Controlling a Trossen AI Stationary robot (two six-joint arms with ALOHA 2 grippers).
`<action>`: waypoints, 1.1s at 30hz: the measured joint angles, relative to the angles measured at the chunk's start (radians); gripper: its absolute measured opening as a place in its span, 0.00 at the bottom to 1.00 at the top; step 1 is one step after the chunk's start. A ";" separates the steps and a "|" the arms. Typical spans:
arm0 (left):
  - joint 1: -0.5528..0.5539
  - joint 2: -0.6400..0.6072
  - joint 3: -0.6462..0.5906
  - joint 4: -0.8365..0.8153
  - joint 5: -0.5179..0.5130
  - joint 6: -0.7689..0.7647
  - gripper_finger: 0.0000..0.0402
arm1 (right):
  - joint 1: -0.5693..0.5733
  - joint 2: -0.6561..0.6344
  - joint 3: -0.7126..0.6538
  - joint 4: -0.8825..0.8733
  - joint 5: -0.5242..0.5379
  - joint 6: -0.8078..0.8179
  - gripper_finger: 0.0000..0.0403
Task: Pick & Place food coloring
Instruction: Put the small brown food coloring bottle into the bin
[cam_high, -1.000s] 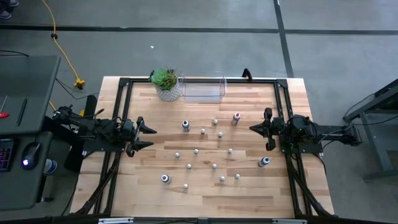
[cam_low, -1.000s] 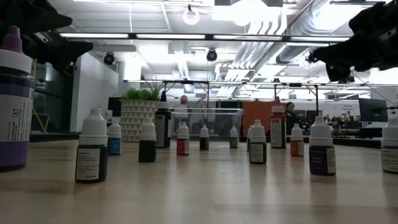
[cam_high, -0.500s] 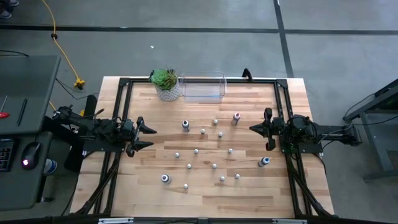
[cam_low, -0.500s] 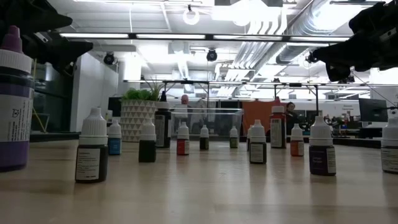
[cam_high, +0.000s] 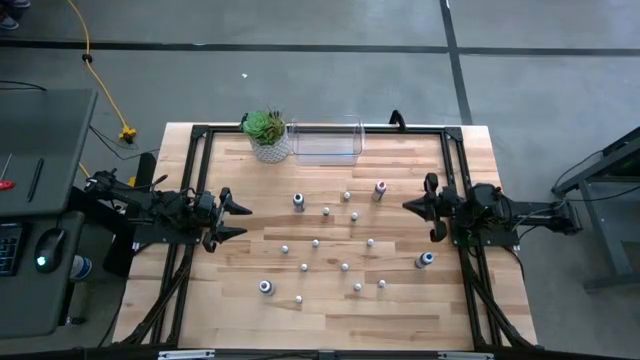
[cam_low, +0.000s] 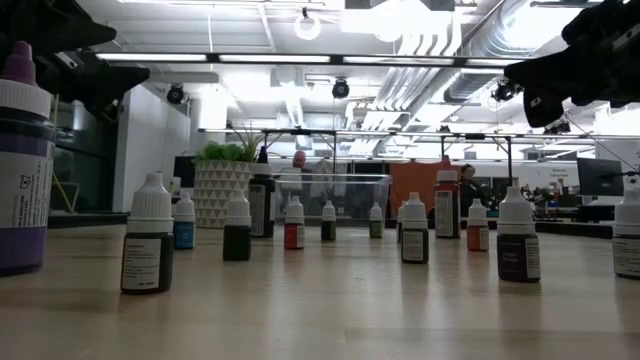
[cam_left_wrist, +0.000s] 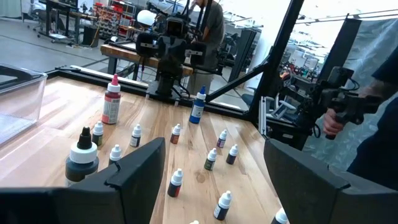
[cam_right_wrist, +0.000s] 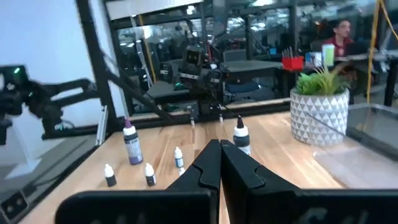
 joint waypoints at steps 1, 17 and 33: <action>0.000 0.000 0.000 0.000 0.000 0.000 0.68 | 0.000 0.000 0.002 -0.001 -0.009 -0.010 0.00; 0.000 0.000 0.000 0.000 0.000 0.000 0.68 | 0.000 0.236 0.210 -0.120 0.076 -0.084 0.00; 0.000 0.000 0.000 0.000 0.000 0.000 0.68 | 0.000 0.809 0.808 -0.538 0.024 0.034 0.00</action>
